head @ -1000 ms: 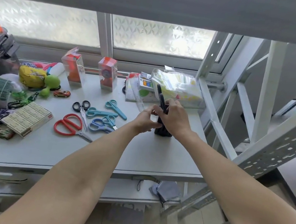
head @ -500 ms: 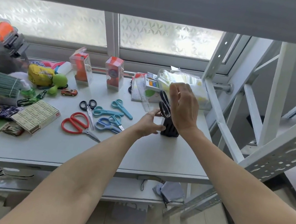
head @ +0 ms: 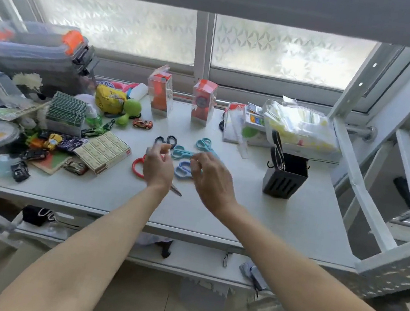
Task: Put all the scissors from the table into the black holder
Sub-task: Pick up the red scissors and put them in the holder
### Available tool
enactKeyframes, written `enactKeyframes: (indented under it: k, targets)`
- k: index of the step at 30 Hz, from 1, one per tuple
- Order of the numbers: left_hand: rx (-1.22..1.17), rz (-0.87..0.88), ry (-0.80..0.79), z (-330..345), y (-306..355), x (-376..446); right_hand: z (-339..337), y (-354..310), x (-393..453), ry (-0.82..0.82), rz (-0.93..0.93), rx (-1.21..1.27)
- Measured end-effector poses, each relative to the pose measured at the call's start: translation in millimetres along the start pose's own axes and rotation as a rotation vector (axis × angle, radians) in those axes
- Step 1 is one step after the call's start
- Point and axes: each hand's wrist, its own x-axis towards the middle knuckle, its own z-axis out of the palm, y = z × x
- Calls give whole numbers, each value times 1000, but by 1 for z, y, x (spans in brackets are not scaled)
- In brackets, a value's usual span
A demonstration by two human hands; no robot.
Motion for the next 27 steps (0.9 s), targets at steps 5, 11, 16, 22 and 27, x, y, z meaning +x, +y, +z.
enactKeyframes:
  k: [5, 11, 16, 22, 27]
  targets:
    - [285, -179, 6, -45, -48, 32, 52, -12, 3, -440, -6, -203]
    - [349, -203, -173, -48, -59, 45, 74, -30, 14, -599, 19, -309]
    - [109, -376, -168, -48, -57, 53, 77, -31, 11, -541, 76, -260]
    - [-206, -475, -291, -51, -39, 43, 73, -25, 2, -386, 166, -172]
    - [-368, -399, -397, -56, 1, 31, 63, -22, 6, -292, 143, -82]
